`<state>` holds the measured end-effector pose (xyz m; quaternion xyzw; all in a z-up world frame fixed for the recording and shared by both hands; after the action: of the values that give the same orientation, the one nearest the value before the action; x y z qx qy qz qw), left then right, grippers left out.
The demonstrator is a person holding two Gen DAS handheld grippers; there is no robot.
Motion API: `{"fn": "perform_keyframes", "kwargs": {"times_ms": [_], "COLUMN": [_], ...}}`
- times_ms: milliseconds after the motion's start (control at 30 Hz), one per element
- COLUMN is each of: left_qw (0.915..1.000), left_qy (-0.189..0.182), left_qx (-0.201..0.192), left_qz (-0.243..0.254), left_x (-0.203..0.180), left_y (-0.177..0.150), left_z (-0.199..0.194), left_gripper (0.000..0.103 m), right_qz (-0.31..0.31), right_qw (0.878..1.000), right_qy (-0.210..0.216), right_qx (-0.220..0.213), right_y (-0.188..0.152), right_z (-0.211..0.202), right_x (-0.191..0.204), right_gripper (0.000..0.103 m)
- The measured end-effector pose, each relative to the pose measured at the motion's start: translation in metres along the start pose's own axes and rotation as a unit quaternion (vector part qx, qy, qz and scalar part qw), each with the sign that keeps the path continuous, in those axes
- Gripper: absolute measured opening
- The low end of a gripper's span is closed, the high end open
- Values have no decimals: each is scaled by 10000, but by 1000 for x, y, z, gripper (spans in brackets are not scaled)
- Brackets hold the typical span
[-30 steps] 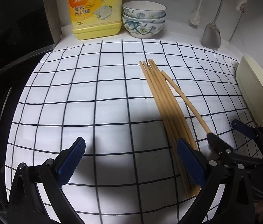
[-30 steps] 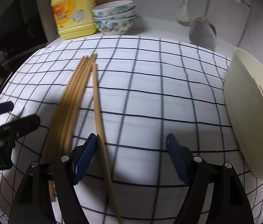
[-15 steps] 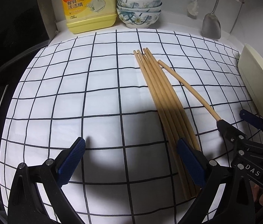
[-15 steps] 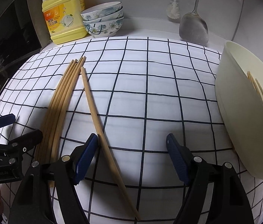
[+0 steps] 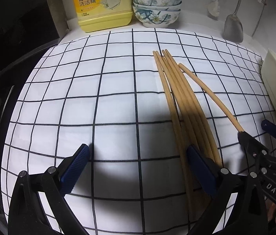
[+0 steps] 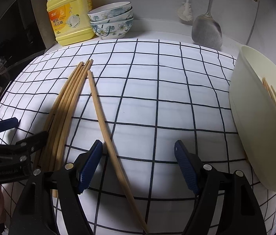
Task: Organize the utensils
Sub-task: 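Close the left tool on one chopstick while the right tool grasps another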
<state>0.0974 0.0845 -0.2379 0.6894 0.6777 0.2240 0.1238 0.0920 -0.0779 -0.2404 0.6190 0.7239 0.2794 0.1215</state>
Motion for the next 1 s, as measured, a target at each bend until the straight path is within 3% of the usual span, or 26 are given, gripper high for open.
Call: {"fn": "perform_keyframes", "kwargs": {"times_ms": [200, 400, 467, 600, 633, 800, 900, 933, 1000], "left_qw": [9996, 9993, 9991, 9993, 9994, 9996, 9993, 9991, 9983], "left_qy": [116, 222, 208, 173, 115, -91, -183, -265, -430], "left_qx": [172, 31, -96, -257, -269, -279, -295, -300, -324], "left_qz": [-191, -299, -361, -219, -197, 14, 131, 163, 213], "left_x": [3, 1, 0, -9, -11, -20, -24, -26, -28], "left_y": [16, 32, 34, 37, 37, 38, 39, 38, 38], "left_z": [10, 15, 12, 7, 6, 2, 1, 0, -1], "left_gripper": [98, 94, 77, 62, 55, 38, 19, 11, 8], "right_qz": [-150, -372, -449, -467, -530, -800, -960, -1021, -1039], "right_qw": [9999, 9993, 9990, 9987, 9983, 9961, 9946, 9942, 9942], "right_qy": [-17, 7, 58, 203, 221, 372, 383, 311, 270], "right_qx": [-10, -59, -58, -14, -22, 41, 98, 110, 100], "right_y": [8, 15, 15, 15, 15, 14, 15, 15, 15], "right_z": [6, 11, 12, 13, 13, 12, 14, 14, 14], "right_x": [3, 8, 10, 10, 12, 26, 35, 37, 38], "right_gripper": [72, 72, 72, 69, 63, 40, 14, 9, 8]}}
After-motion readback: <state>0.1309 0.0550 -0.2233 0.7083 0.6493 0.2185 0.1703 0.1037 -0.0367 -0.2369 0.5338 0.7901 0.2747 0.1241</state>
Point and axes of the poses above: each gripper's, at about its wrist camera, not at the fingertips, and z roughly the way its jaws point, x to its left, y to its top, the point moved 9 cm from there along z, roughly the way its jaws point, and after that the axes turned 9 degrees about y, right-handed, at the moved point
